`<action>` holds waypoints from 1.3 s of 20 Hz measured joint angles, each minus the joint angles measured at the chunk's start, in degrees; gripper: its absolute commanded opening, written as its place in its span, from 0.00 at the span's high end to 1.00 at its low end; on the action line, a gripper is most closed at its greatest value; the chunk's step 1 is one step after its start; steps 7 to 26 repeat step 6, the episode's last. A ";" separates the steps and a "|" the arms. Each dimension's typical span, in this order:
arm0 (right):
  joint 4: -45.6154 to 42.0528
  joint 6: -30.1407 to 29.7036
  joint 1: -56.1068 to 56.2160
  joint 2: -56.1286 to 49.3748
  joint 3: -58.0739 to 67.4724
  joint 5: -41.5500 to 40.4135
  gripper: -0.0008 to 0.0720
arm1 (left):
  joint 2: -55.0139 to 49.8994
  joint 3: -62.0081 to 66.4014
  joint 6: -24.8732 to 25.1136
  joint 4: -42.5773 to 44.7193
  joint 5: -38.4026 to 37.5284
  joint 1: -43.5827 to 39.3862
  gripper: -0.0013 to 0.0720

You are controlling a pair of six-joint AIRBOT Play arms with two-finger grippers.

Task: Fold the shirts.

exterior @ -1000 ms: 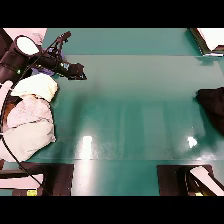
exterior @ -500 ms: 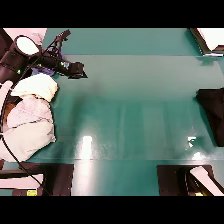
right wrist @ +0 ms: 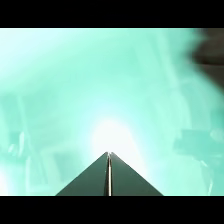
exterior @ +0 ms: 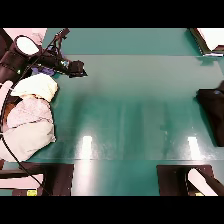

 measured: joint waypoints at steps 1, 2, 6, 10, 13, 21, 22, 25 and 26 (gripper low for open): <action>0.28 0.00 3.10 -0.02 0.02 -0.70 0.97 | 0.00 0.00 0.00 -0.02 0.00 0.00 0.95; 0.42 0.00 5.84 0.00 0.07 -1.16 0.97 | 0.00 0.00 0.00 0.00 0.11 0.02 0.95; 0.79 -0.02 11.82 0.00 0.11 -2.21 0.97 | 0.00 0.00 0.00 -0.02 0.15 0.02 0.95; 0.79 -0.02 11.82 0.00 0.11 -2.21 0.97 | 0.00 0.00 0.00 -0.02 0.15 0.02 0.95; 0.79 -0.02 11.82 0.00 0.11 -2.21 0.97 | 0.00 0.00 0.00 -0.02 0.15 0.02 0.95; 0.79 -0.02 11.82 0.00 0.11 -2.21 0.97 | 0.00 0.00 0.00 -0.02 0.15 0.02 0.95; 0.79 -0.02 11.82 0.00 0.11 -2.21 0.97 | 0.00 0.00 0.00 -0.02 0.15 0.02 0.95; 0.79 -0.02 11.82 0.00 0.11 -2.21 0.97 | 0.00 0.00 0.00 -0.02 0.15 0.02 0.95; 0.79 -0.02 11.82 0.00 0.11 -2.21 0.97 | 0.00 0.00 0.00 -0.02 0.15 0.02 0.95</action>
